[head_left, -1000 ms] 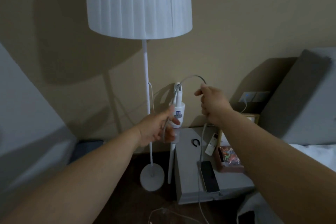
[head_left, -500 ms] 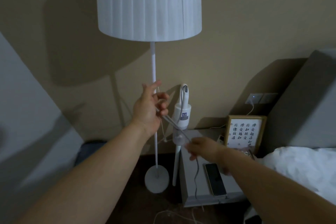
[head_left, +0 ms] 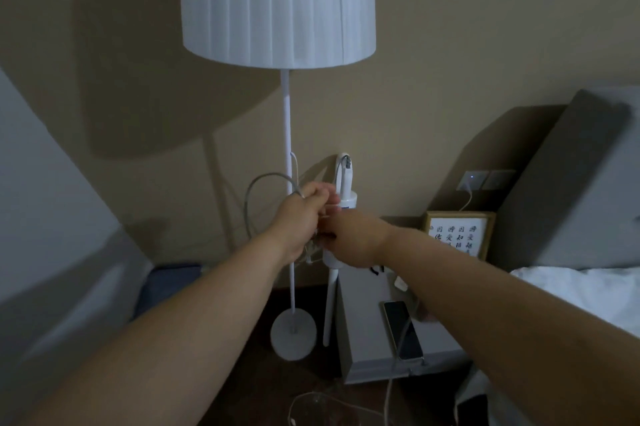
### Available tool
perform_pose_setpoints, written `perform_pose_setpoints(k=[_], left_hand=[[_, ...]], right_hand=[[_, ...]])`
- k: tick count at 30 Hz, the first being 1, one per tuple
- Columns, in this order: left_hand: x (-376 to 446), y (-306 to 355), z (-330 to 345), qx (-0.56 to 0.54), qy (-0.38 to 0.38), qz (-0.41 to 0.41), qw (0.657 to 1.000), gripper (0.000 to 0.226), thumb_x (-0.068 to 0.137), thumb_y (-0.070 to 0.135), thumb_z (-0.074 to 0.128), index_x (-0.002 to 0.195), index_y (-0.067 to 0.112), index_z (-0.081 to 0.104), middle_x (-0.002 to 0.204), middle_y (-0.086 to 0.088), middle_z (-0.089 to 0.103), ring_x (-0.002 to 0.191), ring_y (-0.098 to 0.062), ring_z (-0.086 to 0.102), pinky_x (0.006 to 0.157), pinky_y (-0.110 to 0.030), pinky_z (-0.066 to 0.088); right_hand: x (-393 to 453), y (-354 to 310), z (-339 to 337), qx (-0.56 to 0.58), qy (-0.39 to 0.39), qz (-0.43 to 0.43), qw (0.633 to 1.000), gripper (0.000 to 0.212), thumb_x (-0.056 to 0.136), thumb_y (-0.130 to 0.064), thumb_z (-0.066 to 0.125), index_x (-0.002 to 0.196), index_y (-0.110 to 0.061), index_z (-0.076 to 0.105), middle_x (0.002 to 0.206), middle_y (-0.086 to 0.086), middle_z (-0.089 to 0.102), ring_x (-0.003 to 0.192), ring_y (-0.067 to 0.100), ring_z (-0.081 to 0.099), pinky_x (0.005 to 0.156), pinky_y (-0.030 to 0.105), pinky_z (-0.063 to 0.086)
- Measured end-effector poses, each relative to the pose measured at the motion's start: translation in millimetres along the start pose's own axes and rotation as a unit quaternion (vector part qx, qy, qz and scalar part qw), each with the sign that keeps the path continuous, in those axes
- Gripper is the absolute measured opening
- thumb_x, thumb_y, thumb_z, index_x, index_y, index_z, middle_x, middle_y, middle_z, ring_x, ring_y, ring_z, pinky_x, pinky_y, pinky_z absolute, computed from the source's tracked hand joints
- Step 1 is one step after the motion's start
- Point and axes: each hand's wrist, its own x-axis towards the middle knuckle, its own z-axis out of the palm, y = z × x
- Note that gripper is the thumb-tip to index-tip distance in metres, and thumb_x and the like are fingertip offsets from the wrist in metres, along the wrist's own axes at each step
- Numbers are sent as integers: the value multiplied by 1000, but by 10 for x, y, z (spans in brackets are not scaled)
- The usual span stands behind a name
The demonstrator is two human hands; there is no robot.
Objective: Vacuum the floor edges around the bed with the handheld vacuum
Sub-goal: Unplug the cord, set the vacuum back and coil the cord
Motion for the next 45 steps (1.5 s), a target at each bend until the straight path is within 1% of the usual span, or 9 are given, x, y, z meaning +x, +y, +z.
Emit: perform_pose_setpoints(k=[5, 9, 15, 20, 27, 30, 36, 39, 45], left_hand=[[-107, -23, -43, 88, -27, -96, 991, 55, 96, 57, 32, 75, 13, 56, 56, -8, 48, 37, -15, 39, 43, -18, 34], [-242, -42, -198, 35, -147, -155, 976, 66, 88, 70, 30, 64, 13, 52, 47, 3, 22, 33, -7, 15, 40, -12, 15], [-220, 136, -481, -88, -206, -167, 960, 57, 92, 60, 30, 69, 11, 49, 41, 6, 23, 28, -3, 18, 35, -8, 18], [-227, 113, -417, 10, -238, -187, 953, 38, 87, 49, 50, 84, 12, 57, 59, -2, 46, 51, -13, 52, 56, -25, 51], [-98, 228, -471, -24, -97, -114, 988, 20, 83, 23, 67, 75, 6, 60, 53, -1, 55, 48, -12, 58, 56, -25, 58], [-112, 209, -417, 24, -45, -128, 990, 32, 97, 32, 52, 78, 7, 61, 45, 6, 42, 34, -3, 38, 36, -16, 40], [-273, 279, -155, -62, -248, -178, 950, 87, 78, 84, 11, 64, 15, 62, 45, 7, 27, 31, -1, 16, 39, -11, 8], [-271, 377, -136, -134, -280, -138, 941, 65, 89, 67, 25, 70, 13, 58, 41, 7, 29, 27, 0, 21, 35, -7, 12], [-56, 544, -193, -304, -134, -22, 943, 39, 101, 42, 33, 108, 20, 64, 76, -1, 62, 38, -1, 43, 32, -10, 26]], right_hand=[[-52, 61, -361, 74, 64, 12, 995, 4, 83, -15, 64, 84, -17, 68, 68, -13, 54, 63, 5, 51, 54, 7, 36], [-24, 346, -521, 226, 124, 48, 965, 29, 74, -2, 74, 71, -23, 55, 68, -4, 55, 62, 13, 53, 66, 32, 53], [-133, 734, -168, 296, 65, 153, 941, 32, 92, -26, 61, 93, 5, 64, 68, 5, 52, 64, 14, 47, 59, 21, 41], [32, 401, -305, 331, 112, 76, 934, 21, 94, -24, 56, 81, -11, 67, 51, -9, 41, 45, 1, 36, 48, 17, 32], [-34, 296, -716, 202, -3, 60, 978, 33, 90, -17, 62, 57, -18, 61, 37, -10, 43, 40, 4, 38, 45, 15, 30], [-68, 242, -738, 277, -9, 43, 960, 27, 89, -13, 61, 62, -10, 62, 44, -5, 39, 42, 8, 31, 45, 20, 26], [160, 140, -669, 419, 140, 25, 897, 23, 88, -20, 66, 68, -13, 59, 55, 2, 37, 48, 11, 31, 43, 21, 28], [230, 311, -350, 445, 151, 78, 879, 26, 89, -31, 65, 76, -10, 56, 61, 8, 44, 52, 15, 40, 47, 23, 38], [-12, 524, 509, 168, -72, 177, 967, 20, 98, -28, 43, 99, -13, 56, 89, 4, 60, 82, 18, 61, 78, 31, 53]])
